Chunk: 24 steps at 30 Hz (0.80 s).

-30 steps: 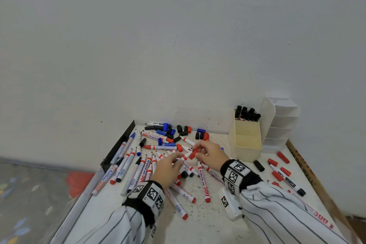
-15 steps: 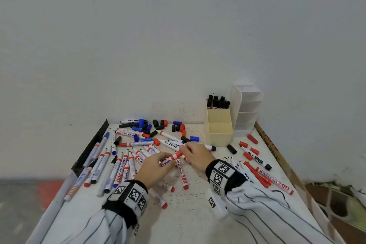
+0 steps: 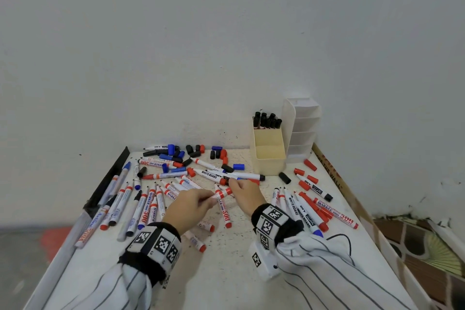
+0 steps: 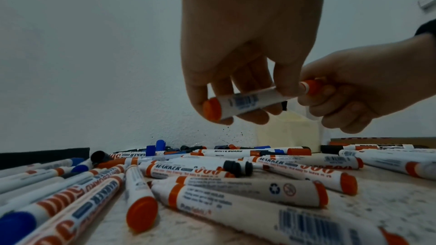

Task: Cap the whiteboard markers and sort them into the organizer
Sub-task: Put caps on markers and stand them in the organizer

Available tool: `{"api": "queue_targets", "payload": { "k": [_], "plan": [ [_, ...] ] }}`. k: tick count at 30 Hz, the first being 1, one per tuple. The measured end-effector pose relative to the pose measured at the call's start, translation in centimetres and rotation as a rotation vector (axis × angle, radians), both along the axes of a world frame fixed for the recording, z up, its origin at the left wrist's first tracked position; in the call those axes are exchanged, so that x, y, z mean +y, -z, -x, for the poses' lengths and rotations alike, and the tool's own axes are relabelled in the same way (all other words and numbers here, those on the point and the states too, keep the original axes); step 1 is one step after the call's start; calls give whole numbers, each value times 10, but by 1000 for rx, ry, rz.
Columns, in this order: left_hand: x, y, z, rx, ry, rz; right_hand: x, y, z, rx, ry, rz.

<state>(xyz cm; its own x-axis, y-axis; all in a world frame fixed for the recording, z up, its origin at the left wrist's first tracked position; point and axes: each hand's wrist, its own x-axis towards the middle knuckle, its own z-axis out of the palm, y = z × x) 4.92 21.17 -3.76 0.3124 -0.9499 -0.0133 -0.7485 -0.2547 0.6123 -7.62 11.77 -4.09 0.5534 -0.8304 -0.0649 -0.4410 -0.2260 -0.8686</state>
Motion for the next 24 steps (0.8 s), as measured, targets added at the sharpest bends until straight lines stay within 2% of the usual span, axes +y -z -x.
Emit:
{"api": "queue_targets", "payload": {
  "k": [5,10,16,18,21,24],
  "plan": [
    [0,1,4,31,74,-48,5,3,2,-31,16,26],
    [-2,-10,14,139,98,-138,7,3,11,-58,-9,62],
    [-3,-22,16,643,133,-291,2,0,23,-152,-77,177],
    [-7,-21,18,730,149,-295,-3,-3,28,-148,-121,224],
    [-16,-15,26,729,149,-174,-20,-11,36,-43,-230,322],
    [-28,-8,42,611,111,-39,-43,-25,48,104,-301,342]
  ]
}}
